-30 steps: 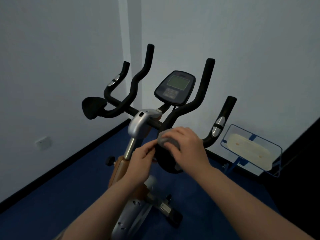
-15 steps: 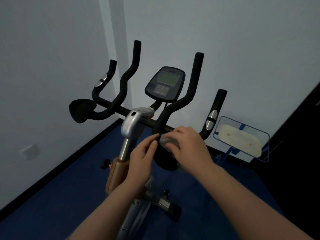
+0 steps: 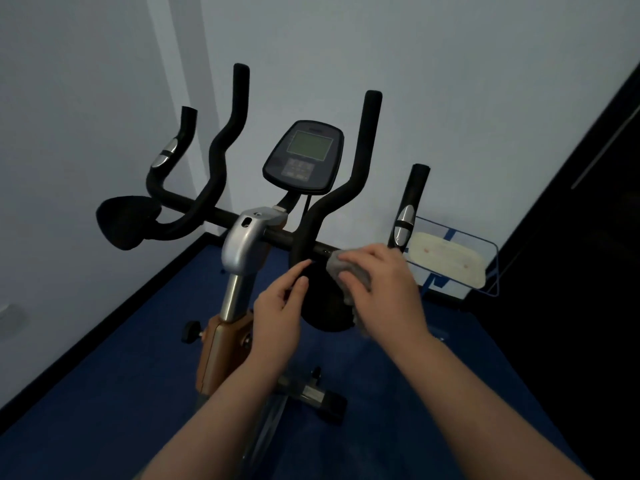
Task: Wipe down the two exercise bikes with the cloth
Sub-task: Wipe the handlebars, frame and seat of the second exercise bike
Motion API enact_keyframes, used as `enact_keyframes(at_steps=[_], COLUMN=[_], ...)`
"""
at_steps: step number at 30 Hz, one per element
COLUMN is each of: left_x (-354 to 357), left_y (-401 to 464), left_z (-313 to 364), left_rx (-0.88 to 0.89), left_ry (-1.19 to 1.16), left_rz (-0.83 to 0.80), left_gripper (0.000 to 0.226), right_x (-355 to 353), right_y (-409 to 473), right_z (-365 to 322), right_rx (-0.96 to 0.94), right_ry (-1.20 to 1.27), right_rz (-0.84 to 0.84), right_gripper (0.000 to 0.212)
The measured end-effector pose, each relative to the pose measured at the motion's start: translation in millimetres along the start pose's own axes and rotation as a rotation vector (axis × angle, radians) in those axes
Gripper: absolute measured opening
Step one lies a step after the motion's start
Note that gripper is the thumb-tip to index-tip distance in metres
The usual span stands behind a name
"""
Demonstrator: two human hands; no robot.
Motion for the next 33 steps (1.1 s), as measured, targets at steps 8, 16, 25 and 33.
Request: enact_keyframes(at_steps=[8, 16, 25, 33], left_x=[-3.0, -5.7, -18.1, -21.4], left_y=[3.9, 6.3, 32.2, 27.7], left_z=[-6.8, -5.6, -4.3, -3.0], left_rx=[-0.012, 0.010, 0.050, 0.023], left_ry=[-0.046, -0.100, -0.037, -0.074], left_rz=[-0.078, -0.187, -0.450, -0.382], left_gripper=[0.031, 0.034, 0.035, 0.039], right_x=[14.1, 20.7, 25.8, 49.2], right_y=[-45.5, -8.7, -21.9, -34.2], right_z=[4.0, -9.8, -10.6, -21.9], right_rx=[0.052, 0.080, 0.146, 0.056], right_ry=[-0.068, -0.241, 0.054, -0.163], right_rz=[-0.012, 0.092, 0.111, 0.008], right_gripper=[0.025, 0.026, 0.026, 0.024])
Point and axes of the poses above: each hand's wrist, its own y-axis towards the middle knuckle, its own x-axis out of the palm, z = x × y, the point moved 6 cm from there along y, towards the middle knuckle, and after that the axes turned 13 degrees about y, right-handed, at the moved point
